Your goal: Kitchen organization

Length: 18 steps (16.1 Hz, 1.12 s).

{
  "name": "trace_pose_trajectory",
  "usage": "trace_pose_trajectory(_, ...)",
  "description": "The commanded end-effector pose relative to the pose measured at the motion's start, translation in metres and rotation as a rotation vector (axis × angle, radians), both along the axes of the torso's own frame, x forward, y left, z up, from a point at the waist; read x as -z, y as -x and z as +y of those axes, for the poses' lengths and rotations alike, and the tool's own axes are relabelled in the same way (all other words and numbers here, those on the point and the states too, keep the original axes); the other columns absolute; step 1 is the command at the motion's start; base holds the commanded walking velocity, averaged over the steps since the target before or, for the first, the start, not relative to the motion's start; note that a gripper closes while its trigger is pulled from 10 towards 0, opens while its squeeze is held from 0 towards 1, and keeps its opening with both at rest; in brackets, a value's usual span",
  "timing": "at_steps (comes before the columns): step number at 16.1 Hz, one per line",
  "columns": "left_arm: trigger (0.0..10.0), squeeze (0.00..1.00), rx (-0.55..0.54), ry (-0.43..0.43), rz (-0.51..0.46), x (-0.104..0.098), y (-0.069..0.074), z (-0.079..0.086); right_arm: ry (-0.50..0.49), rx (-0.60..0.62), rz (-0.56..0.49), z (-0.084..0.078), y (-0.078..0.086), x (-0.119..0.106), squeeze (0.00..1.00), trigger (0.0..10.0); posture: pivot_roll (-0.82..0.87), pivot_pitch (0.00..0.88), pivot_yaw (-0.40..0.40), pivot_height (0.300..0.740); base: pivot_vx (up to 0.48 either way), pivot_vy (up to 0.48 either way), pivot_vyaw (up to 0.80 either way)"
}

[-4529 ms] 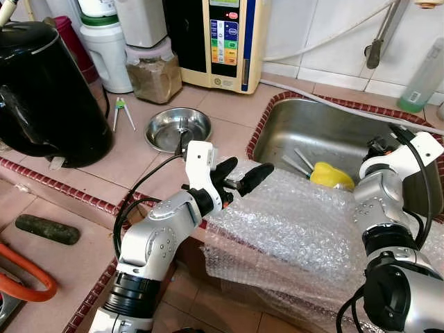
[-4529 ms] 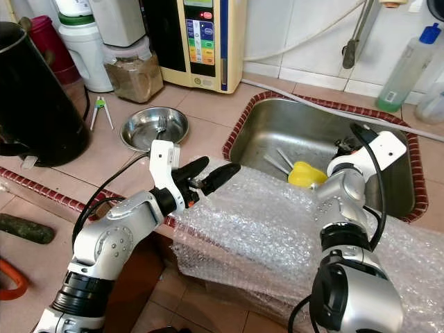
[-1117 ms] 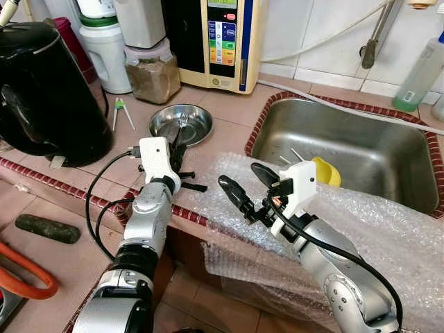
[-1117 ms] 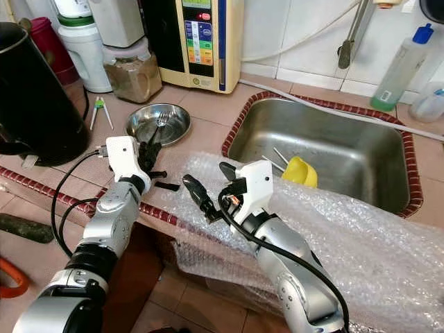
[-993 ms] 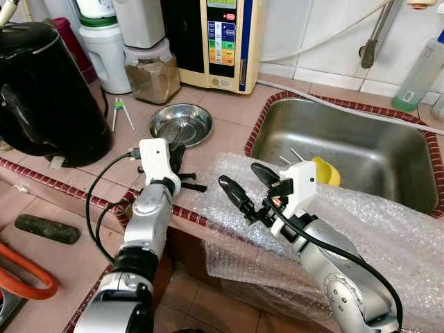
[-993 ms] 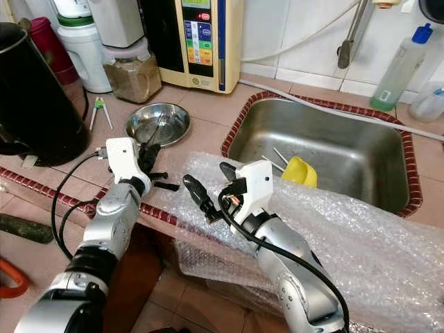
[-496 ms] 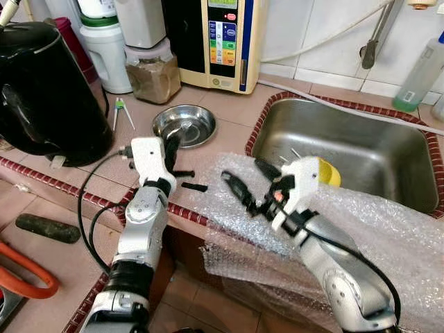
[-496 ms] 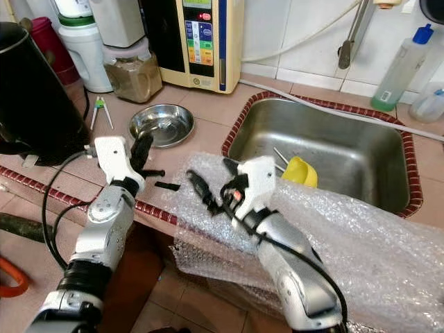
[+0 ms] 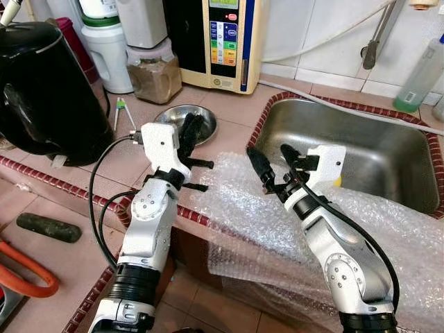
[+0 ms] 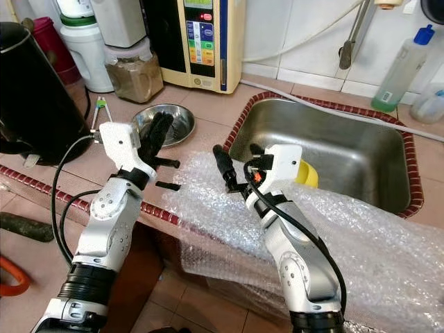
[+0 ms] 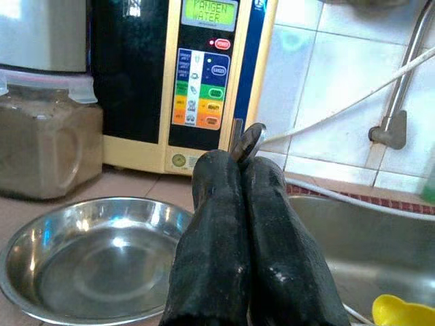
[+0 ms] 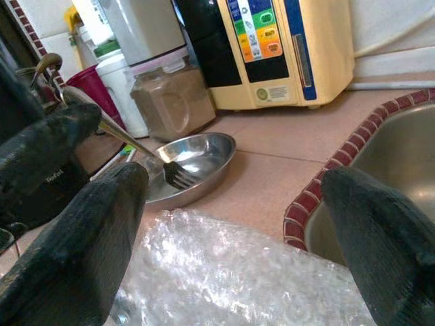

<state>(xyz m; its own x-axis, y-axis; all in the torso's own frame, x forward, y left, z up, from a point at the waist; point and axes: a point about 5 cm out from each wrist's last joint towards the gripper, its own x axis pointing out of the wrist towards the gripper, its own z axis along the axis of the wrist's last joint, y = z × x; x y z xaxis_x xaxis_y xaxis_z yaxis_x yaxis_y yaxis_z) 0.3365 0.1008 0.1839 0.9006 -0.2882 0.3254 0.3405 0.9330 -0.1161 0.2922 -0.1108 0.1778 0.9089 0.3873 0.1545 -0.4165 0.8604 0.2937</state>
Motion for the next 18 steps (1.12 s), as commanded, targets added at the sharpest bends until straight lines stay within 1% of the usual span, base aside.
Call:
trace_pose_trajectory(1, 0.0, 0.00, 0.001, -0.001, -0.016, -0.007, -0.001, 0.003, -0.008, 0.020, 0.001, -0.002, -0.002, 0.000, 0.00, 10.0, 0.03, 0.072, 0.056, 0.740, 0.000, 0.000, 0.00)
trace_pose_trajectory(6, 0.0, 0.00, -0.008, 0.001, -0.009, -0.009, -0.003, 0.008, -0.015, 0.033, 0.005, -0.002, -0.003, 0.002, 0.00, 10.0, 0.03, 0.072, 0.060, 0.740, 0.000, 0.000, 0.00)
trace_pose_trajectory(9, 0.0, 0.00, -0.044, -0.032, -0.006, -0.006, -0.003, 0.016, -0.009, 0.039, 0.007, -0.004, -0.003, 0.004, 0.00, 10.0, 0.03, 0.074, 0.059, 0.740, 0.000, 0.000, 0.00)
trace_pose_trajectory(10, 0.0, 0.00, -0.078, -0.074, -0.008, -0.001, -0.002, 0.023, -0.005, 0.037, 0.008, -0.003, -0.003, 0.005, 0.00, 10.0, 0.03, 0.075, 0.057, 0.740, 0.000, 0.000, 0.00)
trace_pose_trajectory(11, 0.0, 0.00, -0.086, -0.086, -0.008, 0.001, -0.002, 0.025, -0.004, 0.036, 0.008, -0.003, -0.003, 0.005, 0.00, 10.0, 0.03, 0.075, 0.055, 0.740, 0.000, 0.000, 0.00)
trace_pose_trajectory(12, 0.0, 0.00, -0.113, -0.108, 0.013, 0.009, -0.001, 0.031, 0.000, 0.033, 0.009, -0.002, -0.003, 0.005, 0.00, 10.0, 0.04, 0.077, 0.053, 0.740, 0.000, 0.000, 0.00)
trace_pose_trajectory(13, 0.2, 0.00, -0.121, -0.115, 0.020, 0.011, -0.001, 0.032, 0.000, 0.032, 0.010, -0.002, -0.002, 0.006, 0.00, 10.0, 0.04, 0.077, 0.051, 0.740, 0.000, 0.000, 0.00)
trace_pose_trajectory(14, 1.3, 0.00, -0.162, -0.132, 0.072, 0.027, 0.000, 0.041, 0.008, 0.027, 0.009, -0.001, -0.002, 0.006, 0.00, 10.0, 0.04, 0.079, 0.046, 0.740, 0.000, 0.000, 0.00)
trace_pose_trajectory(15, 1.3, 0.00, -0.175, -0.130, 0.086, 0.030, 0.000, 0.043, 0.010, 0.027, 0.009, -0.001, -0.002, 0.006, 0.00, 10.0, 0.03, 0.080, 0.044, 0.740, 0.000, 0.000, 0.00)
trace_pose_trajectory(16, 1.8, 0.00, -0.202, -0.132, 0.109, 0.036, -0.001, 0.048, 0.016, 0.029, 0.010, -0.002, -0.002, 0.006, 0.00, 10.0, 0.03, 0.081, 0.041, 0.740, 0.000, 0.000, 0.00)
trace_pose_trajectory(17, 1.3, 0.00, -0.212, -0.132, 0.127, 0.040, -0.002, 0.051, 0.020, 0.030, 0.010, -0.002, -0.002, 0.006, 0.00, 10.0, 0.03, 0.081, 0.040, 0.740, 0.000, 0.000, 0.00)
trace_pose_trajectory(18, 1.2, 0.00, -0.216, -0.129, 0.136, 0.041, -0.003, 0.052, 0.024, 0.030, 0.010, -0.002, -0.002, 0.006, 0.00, 10.0, 0.03, 0.081, 0.040, 0.740, 0.000, 0.000, 0.00)
